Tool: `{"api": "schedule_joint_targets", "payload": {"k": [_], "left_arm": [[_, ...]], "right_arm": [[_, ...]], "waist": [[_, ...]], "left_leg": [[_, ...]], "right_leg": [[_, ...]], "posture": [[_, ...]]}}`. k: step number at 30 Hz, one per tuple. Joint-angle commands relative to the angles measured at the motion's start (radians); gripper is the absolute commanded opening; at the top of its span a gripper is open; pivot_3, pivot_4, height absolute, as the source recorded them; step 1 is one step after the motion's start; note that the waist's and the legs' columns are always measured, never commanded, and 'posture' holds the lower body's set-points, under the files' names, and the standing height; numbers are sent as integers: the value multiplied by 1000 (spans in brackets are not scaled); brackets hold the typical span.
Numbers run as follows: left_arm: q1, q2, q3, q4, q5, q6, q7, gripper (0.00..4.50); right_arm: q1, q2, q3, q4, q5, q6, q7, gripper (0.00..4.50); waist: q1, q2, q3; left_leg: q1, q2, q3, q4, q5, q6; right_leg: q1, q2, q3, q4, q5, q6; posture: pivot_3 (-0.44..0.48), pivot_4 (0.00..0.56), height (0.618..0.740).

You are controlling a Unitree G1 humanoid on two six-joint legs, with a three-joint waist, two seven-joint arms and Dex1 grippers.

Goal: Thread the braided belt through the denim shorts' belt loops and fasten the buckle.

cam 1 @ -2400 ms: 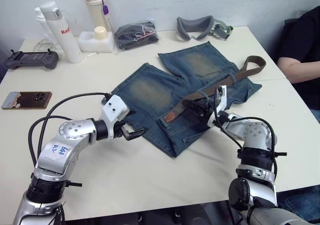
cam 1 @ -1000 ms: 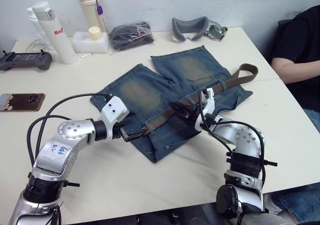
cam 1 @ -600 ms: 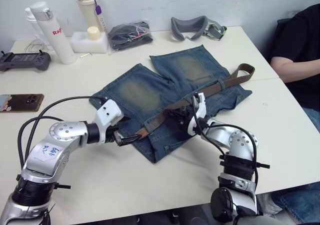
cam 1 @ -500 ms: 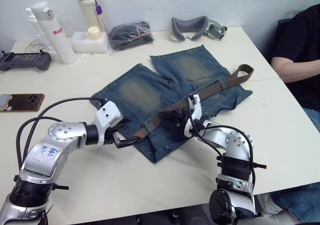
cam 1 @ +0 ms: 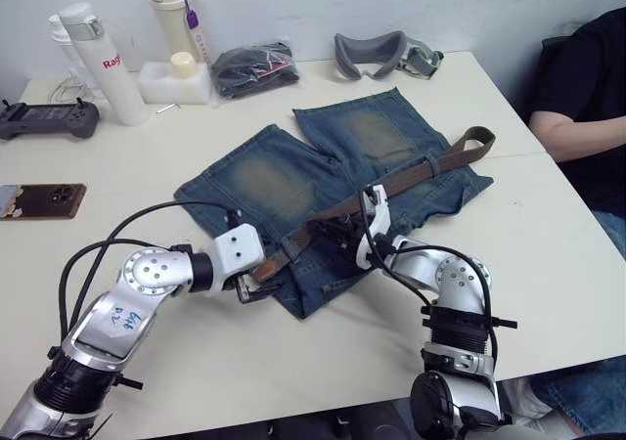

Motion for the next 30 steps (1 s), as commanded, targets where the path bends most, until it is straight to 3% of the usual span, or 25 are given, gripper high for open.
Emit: {"api": "schedule_joint_targets", "payload": {"k": [1, 2, 11, 17, 18, 19, 21, 23, 25, 27, 30], "left_arm": [[1, -1, 7, 5, 31, -22, 4, 3974], [-1, -3, 11, 6, 29, -23, 0, 3738], [1, -47, 58, 2, -16, -2, -2, 80], [-13, -59, 89, 23, -31, -2, -14, 35], [-15, -61, 93, 26, -35, -2, -15, 0], [-17, -60, 94, 29, -34, -4, -18, 0], [-18, -58, 96, 33, -33, -8, -22, 0], [-18, -56, 97, 35, -32, -12, -25, 0], [-20, -60, 99, 39, -34, -13, -28, 0], [-22, -52, 93, 41, -19, -25, -32, 0], [-11, -33, 98, 36, -10, -36, -43, 0]], "right_arm": [[12, 3, 3, 1, 6, -17, -4, 0], [14, 3, 5, 0, 7, -18, -3, 0], [40, -17, 22, -19, 2, -24, 4, 0], [39, -89, 18, -58, 39, 11, 49, 0], [39, -113, 21, -70, 50, 25, 68, 805], [42, -141, 28, -85, 61, 38, 92, 995], [44, -206, 40, -119, 82, 68, 137, 2203], [49, -324, 96, -175, 71, 89, 227, 2497], [54, -420, 163, -210, 31, 63, 305, 3334], [60, -550, 269, -241, -67, -39, 419, 3334], [35, -701, 407, -235, -195, -140, 534, 2206]], "waist": [[1, 0, 0], [1, 0, 0], [4, -1, 0], [6, -1, 0], [8, 0, 0], [9, 0, 0], [8, 0, 0], [6, 1, 1], [8, 4, 3], [7, 4, 3], [5, 4, 3]], "left_leg": [[0, 0, 0, 0, 0, 0], [0, 0, 0, 0, 0, 0], [0, 0, 0, 1, 0, 1], [0, 0, 0, 1, 0, 1], [0, 0, 0, 1, -1, 1], [-1, 0, 0, 1, -1, 1], [-1, 0, 0, 1, -1, 2], [-1, 0, 1, 1, -1, 2], [-2, -1, 1, 1, -1, 2], [-1, -1, 1, 1, -1, 3], [-1, 0, 2, 1, -1, 2]], "right_leg": [[0, 0, 0, 0, 0, 0], [0, 0, 0, 0, 0, 0], [0, -1, 0, 0, 0, 0], [0, -1, 0, 0, 0, 0], [0, -1, 0, 0, 0, 0], [0, -2, -1, 0, 0, 0], [0, -2, 0, -1, 0, 1], [0, -1, 0, -1, 0, 1], [-1, -1, 0, -1, 0, 1], [-1, -1, 1, -2, 0, 1], [-1, 0, 1, -1, 0, 1]], "posture": [[0, 150, 730], [0, 150, 730], [0, 150, 730], [0, 150, 730], [0, 150, 730], [0, 150, 730], [0, 150, 730], [0, 150, 730], [0, 150, 730], [0, 150, 730], [0, 150, 730]]}}
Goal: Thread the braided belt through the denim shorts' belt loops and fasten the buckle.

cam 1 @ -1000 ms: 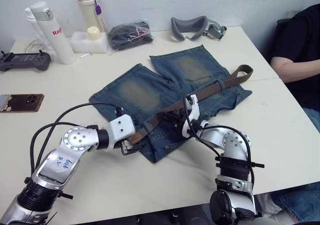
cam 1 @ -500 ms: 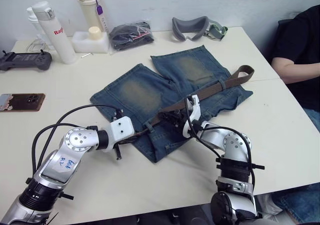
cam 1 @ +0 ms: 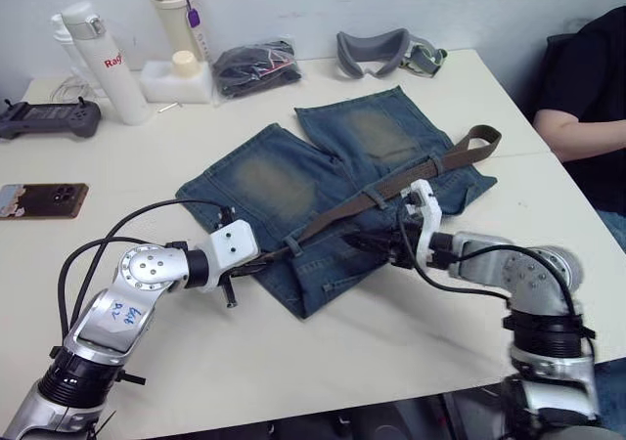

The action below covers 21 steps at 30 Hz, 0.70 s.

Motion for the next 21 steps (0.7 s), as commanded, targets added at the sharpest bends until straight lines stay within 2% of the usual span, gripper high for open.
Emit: {"api": "schedule_joint_targets", "payload": {"k": [1, 4, 5, 8, 11, 14, 18, 21], "left_arm": [[5, 26, 28, -33, 2, -25, -16, 0], [41, 69, 53, -47, 11, -38, -30, 0], [63, 94, 67, -51, 19, -46, -34, 0], [164, 179, 126, -64, 51, -88, -51, 0], [311, 199, 291, -73, -8, -50, -60, 0], [499, 225, 466, -41, 28, -53, -72, 0], [739, 188, 712, -44, 22, -30, -117, 0], [860, 167, 834, -35, 26, 1, -149, 0]], "right_arm": [[-31, -102, 147, -7, -150, -131, 125, 1690], [-53, -117, 236, 73, -269, -215, 149, 225], [-54, -117, 268, 105, -311, -243, 156, 101], [-51, -116, 334, 168, -404, -296, 167, 101], [-50, -104, 346, 200, -430, -313, 190, 101], [-53, -82, 336, 217, -427, -306, 214, 101], [-80, -65, 356, 249, -451, -315, 252, 101], [-100, -57, 366, 271, -470, -324, 279, 101]], "waist": [[0, 0, 0], [-4, 0, 0], [-4, 0, 0], [-5, -2, -1], [-11, -6, -4], [-17, -13, -8], [-28, -21, -14], [-33, -21, -14]], "left_leg": [[0, 0, 0, 0, 0, 0], [1, 1, 1, 1, 0, 0], [1, 1, 2, 1, 0, 0], [1, 1, 3, 1, 0, 0], [6, 3, 5, 0, 0, 0], [15, 5, 6, -2, -4, -1], [19, 5, 5, -12, -5, -2], [20, 5, 5, -15, -4, -3]], "right_leg": [[0, 0, 0, 0, 0, 0], [0, 0, 1, 0, 0, 0], [0, 0, 2, 1, 0, 0], [0, 0, 2, 1, 0, 0], [3, -1, 3, 1, 0, 0], [10, -3, 3, 0, -1, -3], [10, -5, 2, -1, -4, -7], [9, -5, 1, -2, -8, -14]], "posture": [[0, 150, 730], [0, 150, 730], [0, 150, 730], [0, 150, 730], [0, 150, 730], [0, 150, 730], [0, 150, 730], [0, 150, 730]]}}
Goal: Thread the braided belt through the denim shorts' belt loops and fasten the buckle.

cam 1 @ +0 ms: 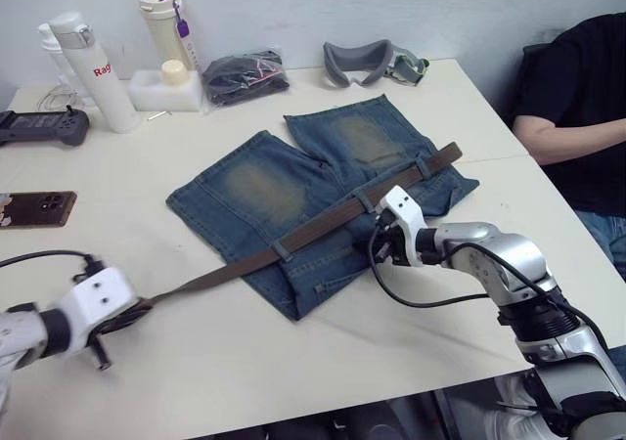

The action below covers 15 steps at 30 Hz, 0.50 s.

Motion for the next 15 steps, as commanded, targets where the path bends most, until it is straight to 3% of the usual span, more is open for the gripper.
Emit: {"api": "schedule_joint_targets", "payload": {"k": [1, 5, 12, 15], "left_arm": [[136, -16, 151, 44, 38, 59, -37, 0], [246, -36, 218, 7, 43, 125, -54, 0], [149, -17, 149, -47, 39, 251, 23, 0], [7, -36, 127, -88, -76, 360, 23, 1293]], "right_arm": [[-5, 3, 36, 76, -67, 11, 12, 101], [-24, 13, 39, 94, -83, 8, 44, 101], [-27, 24, 22, 74, -86, 24, 68, 101], [-17, 24, -28, 32, -40, 62, 85, 0]], "waist": [[-5, 0, 0], [-21, 1, -2], [-22, 5, -3], [-18, 7, -3]], "left_leg": [[0, 0, 0, 0, 0, 0], [0, 0, -2, -2, 0, 0], [0, -4, -6, -4, -1, -2], [0, -7, -7, -5, 0, -2]], "right_leg": [[0, 0, 0, 0, -2, -3], [0, -1, -2, 0, -6, -11], [1, -6, -6, 0, -6, -11], [2, -8, -7, 0, -5, -10]], "posture": [[0, 150, 730], [0, 150, 730], [0, 150, 730], [0, 150, 730]]}}
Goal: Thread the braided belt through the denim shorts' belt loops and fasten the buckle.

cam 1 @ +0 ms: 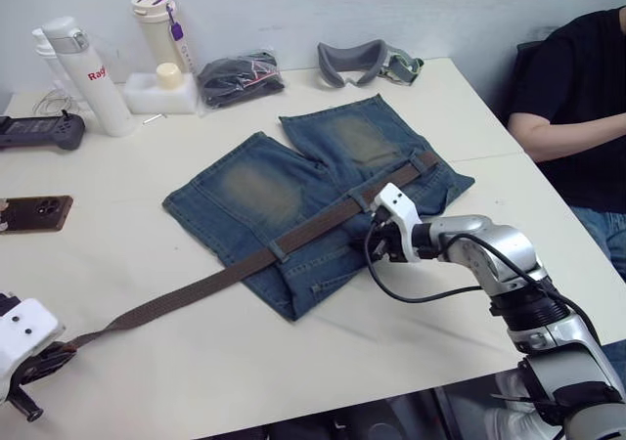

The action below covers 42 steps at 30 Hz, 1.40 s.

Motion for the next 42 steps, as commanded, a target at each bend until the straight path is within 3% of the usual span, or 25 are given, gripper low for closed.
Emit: {"api": "schedule_joint_targets", "payload": {"k": [1, 4, 7, 8, 12, 18, 24, 29, 35, 39, 42], "left_arm": [[-124, -17, -31, -58, -124, 129, -1, 1722], [-290, -27, -28, -78, -243, 231, 11, 3026], [-494, -6, -35, -66, -359, 314, 27, 4295], [-537, -1, -39, -62, -382, 335, 31, 4500], [-776, -35, -144, -64, -529, 378, 51, 4500], [-940, -107, -500, -116, -529, 303, 75, 4500], [-1040, -190, -818, -88, -409, 134, 74, 4500], [-1128, -252, -991, -9, -338, 42, 21, 4500], [-1268, -328, -1269, 133, -124, -66, -17, 4500], [-1315, -385, -1328, 186, -62, -28, 2, 4500], [-1315, -308, -1392, 214, 49, -47, -22, 3719]], "right_arm": [[27, 4, -46, -27, 37, 69, 12, 0], [30, -30, -82, -72, 75, 98, 60, 983], [23, -85, -145, -101, 120, 122, 109, 2319], [21, -96, -156, -105, 130, 127, 119, 2683], [23, -156, -236, -143, 201, 160, 170, 4461], [80, -248, -274, -225, 200, 147, 183, 4461], [192, -410, -256, -329, 147, 69, 236, 4461], [254, -498, -270, -370, 139, 71, 253, 4461], [275, -534, -257, -347, 93, 41, 216, 4461], [227, -517, -233, -288, 43, 10, 189, 4461], [176, -494, -208, -245, 0, -13, 166, 4500]], "waist": [[3, -1, 0], [8, -1, 1], [25, 1, 4], [29, 1, 5], [37, 4, 7], [55, 4, 7], [63, 6, 9], [57, 6, 9], [59, 6, 10], [57, 6, 10], [51, 6, 10]], "left_leg": [[-1, 0, -1, 0, 0, 0], [-4, 0, -2, 0, 2, 3], [-6, 0, -3, 1, 4, 4], [-7, 0, -3, 1, 4, 3], [-8, 0, -1, 4, 4, 2], [-7, 0, 1, 6, 4, 2], [-7, 1, 3, 8, 4, 0], [-5, 1, 5, 9, 4, 0], [-5, 1, 5, 15, 4, 1], [-6, 1, 7, 20, 3, 3], [-5, 1, 7, 21, 3, 3]], "right_leg": [[0, 0, -1, 0, 0, 1], [-1, 0, -3, -1, 8, 14], [-2, 1, -3, -1, 8, 15], [-3, 2, -3, -1, 8, 15], [-3, 3, -1, -1, 8, 18], [-3, 7, 3, -1, 9, 21], [-3, 13, 7, -3, 8, 21], [-3, 14, 10, -1, 8, 22], [-1, 14, 12, 0, 10, 24], [-1, 14, 14, 2, 10, 26], [-2, 15, 15, 3, 11, 26]], "posture": [[0, 150, 730], [0, 150, 730], [0, 150, 730], [0, 150, 730], [0, 150, 730], [0, 150, 730], [0, 150, 730], [0, 150, 730], [0, 150, 730], [0, 150, 730], [0, 150, 730]]}}
